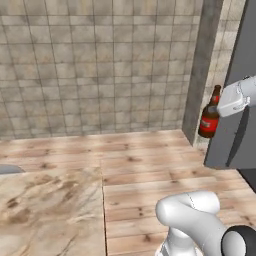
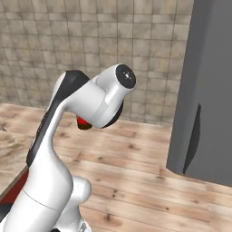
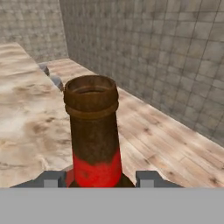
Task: Place the liquor and beer on the top shelf of the fridge to keep them out of children's reach, and place the avocado on lower shelves for easy access.
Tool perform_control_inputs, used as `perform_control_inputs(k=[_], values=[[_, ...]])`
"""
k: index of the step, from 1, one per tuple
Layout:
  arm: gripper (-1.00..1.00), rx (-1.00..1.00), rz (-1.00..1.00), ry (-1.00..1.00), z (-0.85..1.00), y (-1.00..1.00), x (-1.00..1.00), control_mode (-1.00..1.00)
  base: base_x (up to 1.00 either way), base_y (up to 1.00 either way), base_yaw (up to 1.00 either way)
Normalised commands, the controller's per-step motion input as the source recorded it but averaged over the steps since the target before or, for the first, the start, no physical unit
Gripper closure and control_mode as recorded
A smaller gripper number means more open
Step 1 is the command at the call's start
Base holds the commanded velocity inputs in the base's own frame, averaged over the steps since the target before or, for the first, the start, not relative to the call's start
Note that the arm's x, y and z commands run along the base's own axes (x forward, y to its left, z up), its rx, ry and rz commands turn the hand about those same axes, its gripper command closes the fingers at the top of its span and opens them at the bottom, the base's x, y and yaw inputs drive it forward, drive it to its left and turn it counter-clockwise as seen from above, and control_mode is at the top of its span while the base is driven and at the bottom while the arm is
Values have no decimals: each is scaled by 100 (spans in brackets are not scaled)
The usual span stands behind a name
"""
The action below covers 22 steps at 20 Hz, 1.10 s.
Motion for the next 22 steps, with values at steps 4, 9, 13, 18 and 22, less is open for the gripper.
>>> perform_control_inputs(k=[4, 9, 13, 18, 22], values=[[100, 0, 0, 0, 0, 0, 0, 100, 100, 14, 0], [100, 0, 0, 0, 0, 0, 0, 100, 100, 20, -4], [100, 0, 0, 0, 0, 0, 0, 100, 100, 28, -17], [100, 0, 0, 0, 0, 0, 0, 100, 97, 29, -34], [100, 0, 0, 0, 0, 0, 0, 100, 88, 38, -48]])
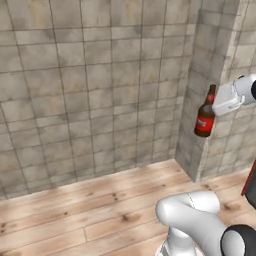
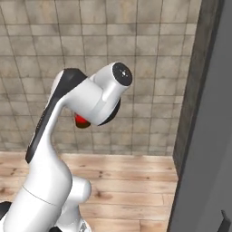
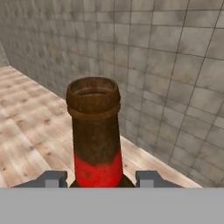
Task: Place the liquor and beer on the top shelf of the fridge to keep them out of children's reach, and place the avocado on lower shelves for easy access.
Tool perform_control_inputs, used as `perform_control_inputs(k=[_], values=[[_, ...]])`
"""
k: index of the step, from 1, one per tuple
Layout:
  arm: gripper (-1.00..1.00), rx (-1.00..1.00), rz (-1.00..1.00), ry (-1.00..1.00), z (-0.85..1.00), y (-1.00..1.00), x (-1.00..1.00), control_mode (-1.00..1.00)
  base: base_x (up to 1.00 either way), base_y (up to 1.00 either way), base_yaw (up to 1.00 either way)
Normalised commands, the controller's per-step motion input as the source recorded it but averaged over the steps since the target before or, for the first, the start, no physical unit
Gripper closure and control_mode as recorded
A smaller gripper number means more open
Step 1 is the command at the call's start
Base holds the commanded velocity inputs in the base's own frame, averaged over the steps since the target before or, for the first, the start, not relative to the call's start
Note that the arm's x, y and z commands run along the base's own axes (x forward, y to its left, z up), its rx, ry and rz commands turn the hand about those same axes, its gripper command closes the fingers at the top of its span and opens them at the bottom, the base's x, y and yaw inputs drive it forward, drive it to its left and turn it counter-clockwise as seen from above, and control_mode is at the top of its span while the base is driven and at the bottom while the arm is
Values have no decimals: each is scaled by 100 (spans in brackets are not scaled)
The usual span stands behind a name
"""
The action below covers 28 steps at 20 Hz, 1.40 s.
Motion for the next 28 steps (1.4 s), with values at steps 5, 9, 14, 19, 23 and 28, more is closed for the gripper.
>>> perform_control_inputs(k=[5, 9, 14, 19, 23, 28], values=[[100, 0, 0, 0, 0, 0, 0, 100, 80, 50, -60], [100, 0, 0, 0, 0, 0, 0, 100, 70, 48, -65], [100, 0, 0, 0, 0, 0, 0, 100, 63, 48, -68], [100, 0, 0, 0, 0, 0, 0, 100, 56, 53, -71], [100, 0, 0, 0, 0, 0, 0, 100, 46, 62, -73], [100, 0, 0, 0, 0, 0, 0, 100, 25, 86, -71]])
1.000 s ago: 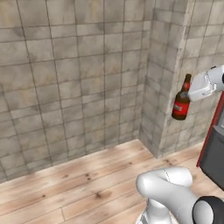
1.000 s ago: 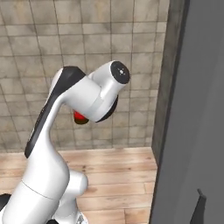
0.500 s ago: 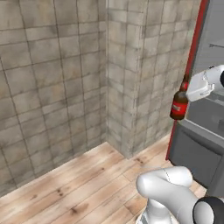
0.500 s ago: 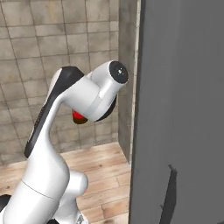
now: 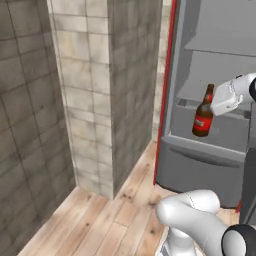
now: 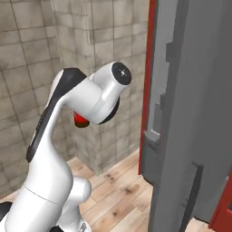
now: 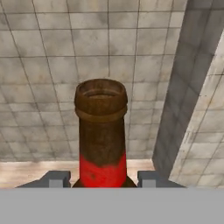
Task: Place the liquor and beer on the top shelf of the fridge to keep them out of children's reach, and place the avocado on lower shelves for easy access.
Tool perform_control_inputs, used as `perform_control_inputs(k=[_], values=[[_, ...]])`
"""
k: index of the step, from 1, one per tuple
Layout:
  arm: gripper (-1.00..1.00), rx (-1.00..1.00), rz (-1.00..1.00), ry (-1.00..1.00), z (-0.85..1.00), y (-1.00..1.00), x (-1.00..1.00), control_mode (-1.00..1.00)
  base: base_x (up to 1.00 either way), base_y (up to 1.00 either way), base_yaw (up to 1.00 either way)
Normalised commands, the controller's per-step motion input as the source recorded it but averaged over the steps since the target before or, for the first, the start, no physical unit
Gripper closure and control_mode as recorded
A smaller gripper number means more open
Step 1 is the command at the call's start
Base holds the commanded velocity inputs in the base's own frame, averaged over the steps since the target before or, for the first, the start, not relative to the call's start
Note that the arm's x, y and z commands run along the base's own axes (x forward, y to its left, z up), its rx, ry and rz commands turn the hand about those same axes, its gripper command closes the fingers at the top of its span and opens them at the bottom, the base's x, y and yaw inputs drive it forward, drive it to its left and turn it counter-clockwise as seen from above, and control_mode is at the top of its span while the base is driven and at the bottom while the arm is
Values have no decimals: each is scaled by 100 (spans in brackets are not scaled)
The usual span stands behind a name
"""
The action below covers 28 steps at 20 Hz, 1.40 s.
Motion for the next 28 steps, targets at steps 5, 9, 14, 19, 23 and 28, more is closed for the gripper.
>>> perform_control_inputs(k=[5, 9, 14, 19, 23, 28], values=[[100, 0, 0, 0, 0, 0, 0, 100, 3, 97, -65], [100, 0, 0, 0, 0, 0, 0, 100, 0, 97, -64], [100, 0, 0, 0, 0, 0, 0, 100, 0, 95, -63], [100, 0, 0, 0, 0, 0, 0, 100, 31, 59, -59], [100, 0, 0, 0, 0, 0, 0, 100, 64, 4, -42], [100, 0, 0, 0, 0, 0, 0, 100, 75, -7, -27]])
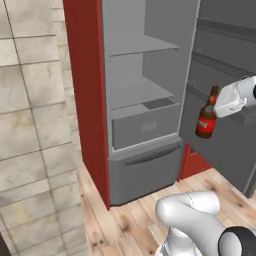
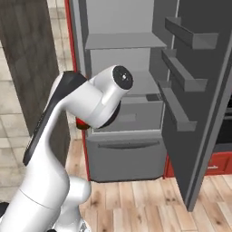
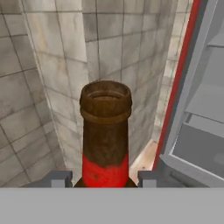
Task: Place the liquor and beer on the top shelf of the fridge to keep them out of children's reach, and place the avocado on lower shelves for easy access.
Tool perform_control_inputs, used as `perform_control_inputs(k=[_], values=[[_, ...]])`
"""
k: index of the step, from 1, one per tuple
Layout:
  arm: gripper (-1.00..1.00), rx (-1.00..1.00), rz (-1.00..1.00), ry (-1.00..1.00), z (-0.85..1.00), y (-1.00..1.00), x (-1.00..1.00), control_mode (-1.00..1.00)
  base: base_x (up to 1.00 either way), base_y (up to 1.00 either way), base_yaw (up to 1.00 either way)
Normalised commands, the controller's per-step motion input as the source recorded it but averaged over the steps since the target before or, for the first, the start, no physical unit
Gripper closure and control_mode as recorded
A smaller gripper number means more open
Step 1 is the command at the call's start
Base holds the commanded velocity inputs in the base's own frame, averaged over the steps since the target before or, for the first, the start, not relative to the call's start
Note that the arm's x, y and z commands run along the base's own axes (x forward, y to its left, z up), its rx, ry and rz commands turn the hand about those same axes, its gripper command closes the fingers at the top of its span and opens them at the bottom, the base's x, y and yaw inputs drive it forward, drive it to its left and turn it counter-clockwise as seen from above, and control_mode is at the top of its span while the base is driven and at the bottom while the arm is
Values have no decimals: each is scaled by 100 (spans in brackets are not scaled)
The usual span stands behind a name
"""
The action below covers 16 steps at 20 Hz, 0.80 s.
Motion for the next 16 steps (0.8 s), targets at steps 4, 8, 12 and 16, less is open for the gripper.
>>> perform_control_inputs(k=[4, 8, 12, 16], values=[[100, 0, 0, 0, 0, 0, 0, 100, 83, -3, -19], [100, 0, 0, 0, 0, 0, 0, 100, 79, 0, -1], [100, 0, 0, 0, 0, 0, 0, 100, 79, -13, 0], [100, 0, 0, 0, 0, 0, 0, 100, 78, -34, 0]])
